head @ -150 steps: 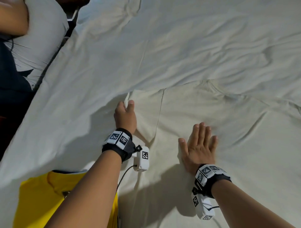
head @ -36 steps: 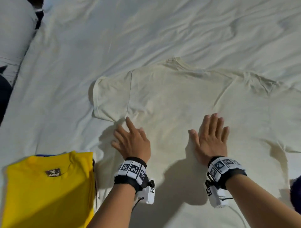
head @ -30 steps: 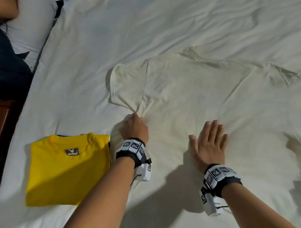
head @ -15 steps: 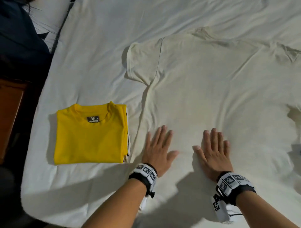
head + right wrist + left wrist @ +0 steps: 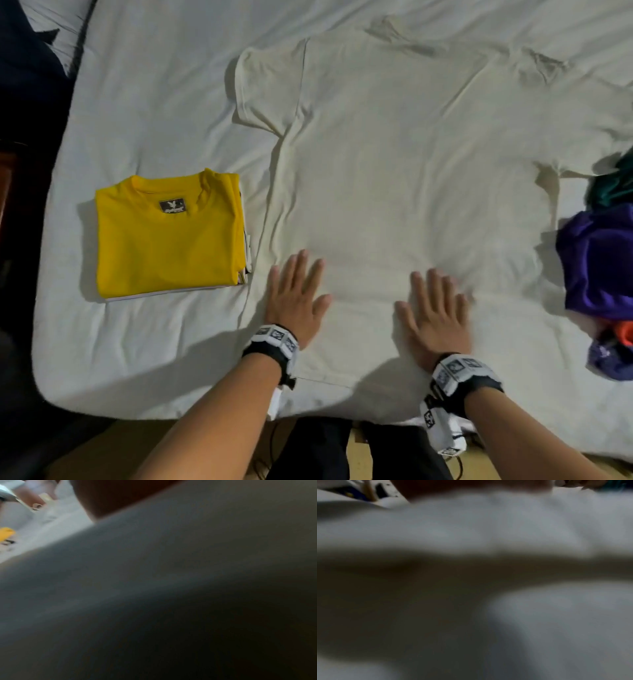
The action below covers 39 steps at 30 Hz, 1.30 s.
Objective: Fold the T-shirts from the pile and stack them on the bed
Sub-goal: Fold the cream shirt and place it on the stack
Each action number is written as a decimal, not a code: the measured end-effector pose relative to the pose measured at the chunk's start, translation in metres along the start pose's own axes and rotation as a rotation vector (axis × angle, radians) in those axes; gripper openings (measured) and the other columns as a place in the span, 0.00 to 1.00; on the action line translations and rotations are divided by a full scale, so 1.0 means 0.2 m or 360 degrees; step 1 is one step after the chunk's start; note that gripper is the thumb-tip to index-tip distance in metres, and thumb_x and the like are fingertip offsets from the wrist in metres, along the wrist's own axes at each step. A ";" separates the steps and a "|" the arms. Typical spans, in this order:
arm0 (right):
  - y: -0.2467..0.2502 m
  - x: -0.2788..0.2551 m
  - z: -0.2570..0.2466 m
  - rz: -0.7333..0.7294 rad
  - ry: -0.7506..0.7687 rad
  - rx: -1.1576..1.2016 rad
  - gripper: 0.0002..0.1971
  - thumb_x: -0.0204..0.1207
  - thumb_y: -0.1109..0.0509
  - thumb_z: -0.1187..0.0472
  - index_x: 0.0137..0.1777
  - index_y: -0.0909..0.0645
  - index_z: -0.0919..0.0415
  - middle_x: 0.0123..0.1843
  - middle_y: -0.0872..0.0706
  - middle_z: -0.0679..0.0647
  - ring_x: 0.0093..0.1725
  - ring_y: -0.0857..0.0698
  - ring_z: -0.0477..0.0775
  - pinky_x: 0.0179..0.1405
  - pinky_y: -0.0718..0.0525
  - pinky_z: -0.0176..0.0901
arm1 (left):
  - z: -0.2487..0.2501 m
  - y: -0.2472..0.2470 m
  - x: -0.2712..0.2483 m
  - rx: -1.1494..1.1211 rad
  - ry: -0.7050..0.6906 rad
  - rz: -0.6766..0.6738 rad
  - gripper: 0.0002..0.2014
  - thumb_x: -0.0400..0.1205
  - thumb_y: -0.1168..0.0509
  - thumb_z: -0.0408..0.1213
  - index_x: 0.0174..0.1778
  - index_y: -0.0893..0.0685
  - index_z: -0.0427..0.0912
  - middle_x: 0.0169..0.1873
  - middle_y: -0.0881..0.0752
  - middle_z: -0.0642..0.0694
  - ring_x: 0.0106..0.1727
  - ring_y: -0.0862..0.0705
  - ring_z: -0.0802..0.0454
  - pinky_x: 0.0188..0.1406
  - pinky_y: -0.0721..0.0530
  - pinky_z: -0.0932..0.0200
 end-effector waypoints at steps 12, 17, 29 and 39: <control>0.22 0.27 0.05 0.0012 0.0353 -0.0031 0.33 0.88 0.61 0.34 0.87 0.71 0.39 0.87 0.78 0.47 0.85 0.78 0.53 0.86 0.71 0.58 | 0.60 0.18 0.42 -0.0066 -0.0344 0.0061 0.35 0.90 0.51 0.58 0.91 0.57 0.55 0.89 0.65 0.41 0.90 0.64 0.40 0.86 0.63 0.31; 0.32 0.41 0.32 0.0005 -0.0395 0.0174 0.36 0.88 0.62 0.36 0.87 0.74 0.48 0.86 0.79 0.56 0.84 0.80 0.57 0.84 0.72 0.65 | 0.32 0.24 0.60 0.0058 0.0124 0.0058 0.35 0.89 0.57 0.60 0.91 0.60 0.53 0.90 0.61 0.40 0.90 0.59 0.37 0.84 0.58 0.27; 0.73 1.12 0.28 0.0256 0.0363 -0.0236 0.33 0.87 0.63 0.31 0.87 0.71 0.37 0.88 0.75 0.49 0.86 0.75 0.55 0.87 0.66 0.62 | 0.59 0.47 1.39 0.0033 -0.0373 0.0114 0.34 0.88 0.63 0.66 0.88 0.66 0.61 0.89 0.67 0.44 0.90 0.64 0.41 0.87 0.59 0.33; 1.02 1.48 0.15 0.0485 0.0060 0.0003 0.39 0.85 0.65 0.36 0.89 0.69 0.57 0.89 0.71 0.59 0.88 0.71 0.60 0.85 0.73 0.58 | 0.55 0.67 1.70 -0.0201 0.0119 0.0327 0.34 0.89 0.58 0.57 0.91 0.56 0.49 0.89 0.61 0.37 0.90 0.62 0.36 0.86 0.61 0.29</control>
Point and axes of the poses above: each hand's wrist, its own x-axis towards the middle knuckle, its own y-axis out of the back of the hand, z = x × y, the point moved 4 cm from there along x, towards the middle knuckle
